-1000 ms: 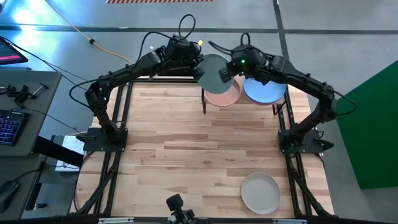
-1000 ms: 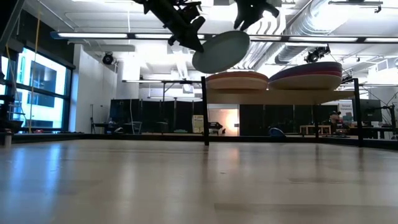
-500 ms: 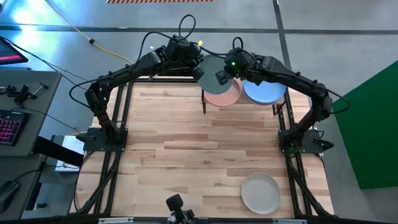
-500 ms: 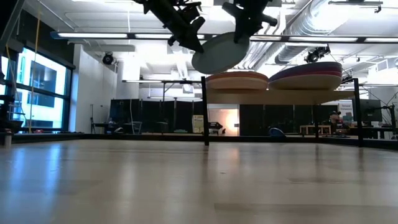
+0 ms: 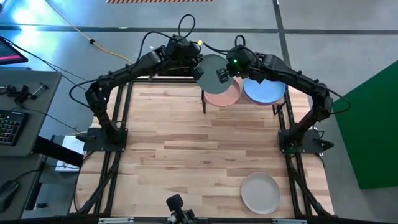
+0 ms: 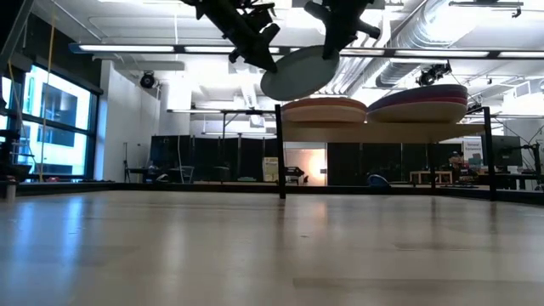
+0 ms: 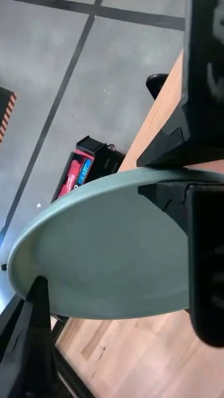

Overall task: Place and stack plates onto a shelf
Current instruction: Stack the light blue plate on top of the brown plate on the shelf

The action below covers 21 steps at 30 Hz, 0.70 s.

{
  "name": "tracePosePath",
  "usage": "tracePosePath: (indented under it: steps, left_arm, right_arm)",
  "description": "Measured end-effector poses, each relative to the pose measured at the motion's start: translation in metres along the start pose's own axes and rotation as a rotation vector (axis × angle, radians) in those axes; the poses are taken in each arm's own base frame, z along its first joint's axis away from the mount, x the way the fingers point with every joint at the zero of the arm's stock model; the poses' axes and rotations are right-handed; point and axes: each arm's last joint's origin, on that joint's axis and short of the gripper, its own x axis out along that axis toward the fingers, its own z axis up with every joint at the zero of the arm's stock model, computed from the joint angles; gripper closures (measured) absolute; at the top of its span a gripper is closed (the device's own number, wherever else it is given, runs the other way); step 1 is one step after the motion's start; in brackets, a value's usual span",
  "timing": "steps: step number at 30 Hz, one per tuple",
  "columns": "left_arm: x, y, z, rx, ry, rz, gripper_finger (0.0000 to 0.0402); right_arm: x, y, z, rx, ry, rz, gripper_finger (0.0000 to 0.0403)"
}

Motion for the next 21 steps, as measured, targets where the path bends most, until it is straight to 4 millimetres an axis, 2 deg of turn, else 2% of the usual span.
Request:
tracePosePath:
  steps: [11, 21]
  left_arm:
    - [0.0000, 0.0000, 0.0008, 0.000, -0.008, 0.001, 0.0395]
    - [-0.0006, -0.0012, 0.0015, 0.016, -0.016, -0.022, 0.0327]
  right_arm:
    - [0.0000, -0.0004, 0.0001, 0.008, 0.001, 0.000, 0.0401]
    - [-0.0007, -0.0039, -0.0027, 0.031, 0.033, -0.017, 0.0402]
